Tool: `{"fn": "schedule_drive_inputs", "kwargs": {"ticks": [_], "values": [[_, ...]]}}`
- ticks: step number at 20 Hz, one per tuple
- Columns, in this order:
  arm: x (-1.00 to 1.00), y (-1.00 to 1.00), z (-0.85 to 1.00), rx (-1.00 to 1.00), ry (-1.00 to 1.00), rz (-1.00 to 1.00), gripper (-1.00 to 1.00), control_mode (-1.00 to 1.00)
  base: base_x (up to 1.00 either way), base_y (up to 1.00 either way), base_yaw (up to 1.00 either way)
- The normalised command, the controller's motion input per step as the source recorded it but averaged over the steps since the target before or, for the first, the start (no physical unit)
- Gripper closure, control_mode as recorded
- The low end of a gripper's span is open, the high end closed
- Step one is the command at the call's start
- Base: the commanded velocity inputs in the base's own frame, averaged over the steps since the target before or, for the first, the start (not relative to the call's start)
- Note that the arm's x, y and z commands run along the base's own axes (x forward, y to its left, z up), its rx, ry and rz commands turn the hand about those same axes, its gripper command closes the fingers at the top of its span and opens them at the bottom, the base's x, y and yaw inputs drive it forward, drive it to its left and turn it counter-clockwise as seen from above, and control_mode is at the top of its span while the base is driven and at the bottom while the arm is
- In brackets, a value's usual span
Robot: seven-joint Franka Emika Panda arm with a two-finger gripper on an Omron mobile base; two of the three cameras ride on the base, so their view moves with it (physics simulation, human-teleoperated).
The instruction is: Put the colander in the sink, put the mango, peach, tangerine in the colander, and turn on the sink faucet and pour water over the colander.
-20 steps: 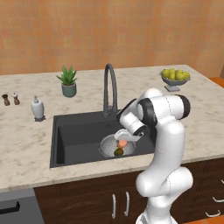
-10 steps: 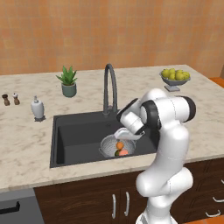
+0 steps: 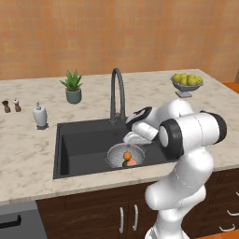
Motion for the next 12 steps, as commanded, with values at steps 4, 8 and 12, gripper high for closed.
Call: {"fn": "schedule_drive_inputs", "kwargs": {"ticks": [4,8,12], "values": [[-0.35,-0.21,0.58,-0.09,-0.09,0.05,-1.00,-1.00,0.00,0.00,0.00],[-0.26,-0.21,0.53,-0.10,-0.26,0.18,-1.00,-1.00,0.00,0.00,0.00],[-0.10,-0.24,0.46,-0.09,-0.28,0.22,-1.00,-1.00,0.00,0.00,0.00]]}}
